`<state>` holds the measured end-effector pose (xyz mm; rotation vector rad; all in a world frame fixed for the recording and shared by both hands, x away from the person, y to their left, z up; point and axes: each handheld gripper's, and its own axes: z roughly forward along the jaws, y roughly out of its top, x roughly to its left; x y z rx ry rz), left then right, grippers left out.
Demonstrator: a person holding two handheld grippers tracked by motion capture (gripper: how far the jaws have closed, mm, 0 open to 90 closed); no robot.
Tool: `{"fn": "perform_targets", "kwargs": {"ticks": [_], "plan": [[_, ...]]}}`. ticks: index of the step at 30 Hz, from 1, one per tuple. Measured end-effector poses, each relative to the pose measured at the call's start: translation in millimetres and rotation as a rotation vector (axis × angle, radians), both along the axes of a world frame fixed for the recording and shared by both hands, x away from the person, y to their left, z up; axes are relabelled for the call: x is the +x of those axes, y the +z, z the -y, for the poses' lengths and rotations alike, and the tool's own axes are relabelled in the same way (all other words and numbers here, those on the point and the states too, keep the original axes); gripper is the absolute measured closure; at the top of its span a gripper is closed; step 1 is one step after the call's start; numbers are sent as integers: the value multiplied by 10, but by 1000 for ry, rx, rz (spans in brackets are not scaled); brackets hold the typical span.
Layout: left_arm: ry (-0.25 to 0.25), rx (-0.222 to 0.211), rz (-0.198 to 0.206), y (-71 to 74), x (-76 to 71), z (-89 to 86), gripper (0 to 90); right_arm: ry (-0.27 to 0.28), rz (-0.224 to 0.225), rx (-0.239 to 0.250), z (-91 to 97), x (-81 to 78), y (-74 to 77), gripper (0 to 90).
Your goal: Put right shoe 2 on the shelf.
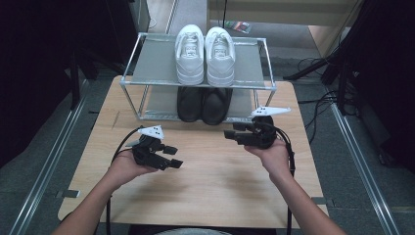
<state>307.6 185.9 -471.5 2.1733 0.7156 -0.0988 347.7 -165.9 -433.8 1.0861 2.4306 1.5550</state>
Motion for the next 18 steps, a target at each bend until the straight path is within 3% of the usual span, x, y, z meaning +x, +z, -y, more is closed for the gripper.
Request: {"fn": "perform_targets", "kwargs": {"ticks": [4, 10, 12, 18], "plan": [[2, 2, 1, -6, 3, -6, 382, 1, -21, 21, 43, -78, -141, 452], [2, 7, 2, -16, 6, -2, 380, 4, -24, 3, 61, -176, -278, 454], [-1, 8, 2, -18, 6, 0, 379, 8, -35, -6, 58, -197, -301, 454], [1, 5, 7, -18, 7, -3, 375, 23, -1, -67, 36, -278, -399, 469]]}}
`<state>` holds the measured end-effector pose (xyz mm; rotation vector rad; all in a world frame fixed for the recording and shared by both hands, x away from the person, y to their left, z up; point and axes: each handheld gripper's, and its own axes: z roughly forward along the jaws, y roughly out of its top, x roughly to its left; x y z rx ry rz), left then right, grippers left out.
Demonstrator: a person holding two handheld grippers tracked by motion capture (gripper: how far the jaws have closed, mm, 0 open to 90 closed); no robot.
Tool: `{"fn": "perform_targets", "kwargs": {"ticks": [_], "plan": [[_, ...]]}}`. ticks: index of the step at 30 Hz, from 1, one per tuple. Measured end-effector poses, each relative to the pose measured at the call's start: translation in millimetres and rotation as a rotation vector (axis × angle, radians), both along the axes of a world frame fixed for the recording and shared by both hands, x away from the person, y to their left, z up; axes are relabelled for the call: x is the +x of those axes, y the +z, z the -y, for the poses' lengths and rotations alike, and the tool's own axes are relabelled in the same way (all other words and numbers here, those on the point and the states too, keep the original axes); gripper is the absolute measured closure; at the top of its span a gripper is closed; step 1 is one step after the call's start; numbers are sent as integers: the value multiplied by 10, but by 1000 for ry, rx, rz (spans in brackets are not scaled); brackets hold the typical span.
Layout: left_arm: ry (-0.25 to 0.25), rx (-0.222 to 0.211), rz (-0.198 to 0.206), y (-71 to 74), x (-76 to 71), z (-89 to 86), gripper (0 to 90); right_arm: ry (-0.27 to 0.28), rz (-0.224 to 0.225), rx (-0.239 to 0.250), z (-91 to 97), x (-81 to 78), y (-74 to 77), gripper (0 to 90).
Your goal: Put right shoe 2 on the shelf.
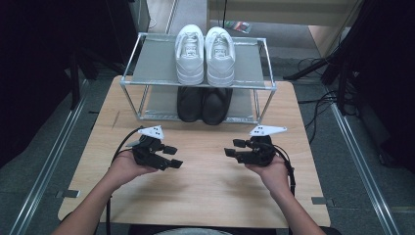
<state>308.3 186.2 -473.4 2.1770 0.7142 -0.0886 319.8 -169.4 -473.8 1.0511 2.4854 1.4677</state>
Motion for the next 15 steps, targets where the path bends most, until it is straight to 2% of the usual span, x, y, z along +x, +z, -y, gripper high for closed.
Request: {"fn": "perform_targets", "kwargs": {"ticks": [3, 7, 15], "plan": [[-2, -3, 0, 2, -5, 3, 374, 12, 11, -14, -6, -31, -41, 470], [-2, 5, -1, -12, 5, 6, 372, 4, -1, 6, -38, -31, -72, 457], [5, 16, -20, -52, 30, 19, 360, 29, 11, -18, -151, -4, -115, 447]]}}
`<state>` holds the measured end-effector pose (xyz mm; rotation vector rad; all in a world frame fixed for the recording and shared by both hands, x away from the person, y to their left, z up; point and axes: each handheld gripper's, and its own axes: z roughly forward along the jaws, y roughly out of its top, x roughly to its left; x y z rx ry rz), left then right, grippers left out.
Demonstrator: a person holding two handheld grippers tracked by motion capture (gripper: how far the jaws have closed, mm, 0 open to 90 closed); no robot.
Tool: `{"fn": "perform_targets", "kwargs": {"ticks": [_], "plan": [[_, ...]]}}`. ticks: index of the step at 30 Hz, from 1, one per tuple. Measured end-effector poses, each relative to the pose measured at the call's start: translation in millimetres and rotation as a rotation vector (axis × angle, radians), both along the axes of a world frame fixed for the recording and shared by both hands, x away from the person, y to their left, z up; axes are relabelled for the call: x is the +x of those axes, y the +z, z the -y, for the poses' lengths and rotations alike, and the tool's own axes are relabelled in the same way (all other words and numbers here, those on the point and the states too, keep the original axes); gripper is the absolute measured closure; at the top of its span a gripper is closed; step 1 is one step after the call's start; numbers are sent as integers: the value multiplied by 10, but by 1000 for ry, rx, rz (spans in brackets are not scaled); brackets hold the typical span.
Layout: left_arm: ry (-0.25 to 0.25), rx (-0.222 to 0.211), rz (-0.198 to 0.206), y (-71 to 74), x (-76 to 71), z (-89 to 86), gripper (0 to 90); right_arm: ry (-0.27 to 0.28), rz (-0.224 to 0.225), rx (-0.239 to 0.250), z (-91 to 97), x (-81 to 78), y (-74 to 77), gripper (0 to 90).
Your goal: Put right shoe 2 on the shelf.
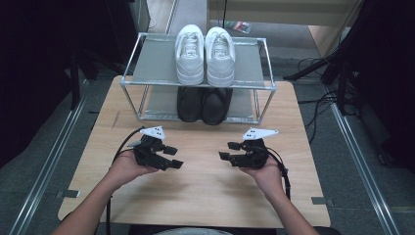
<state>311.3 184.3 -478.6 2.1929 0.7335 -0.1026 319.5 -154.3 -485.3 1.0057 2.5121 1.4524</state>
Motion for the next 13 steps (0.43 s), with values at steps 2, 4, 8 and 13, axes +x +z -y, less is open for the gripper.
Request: {"fn": "perform_targets", "kwargs": {"ticks": [2, 4, 8, 13], "plan": [[4, 0, 0, -5, 2, 4, 358, 0, -4, -2, -4, 8, -9, 446], [6, -2, -7, -11, 4, 8, 355, -2, -7, -2, -3, 12, -12, 446], [10, -5, -19, -21, 9, 11, 343, 4, -17, -6, -7, 9, -16, 453], [12, -18, -16, -33, 8, 15, 285, 22, -3, -19, -34, 0, -21, 441]]}}
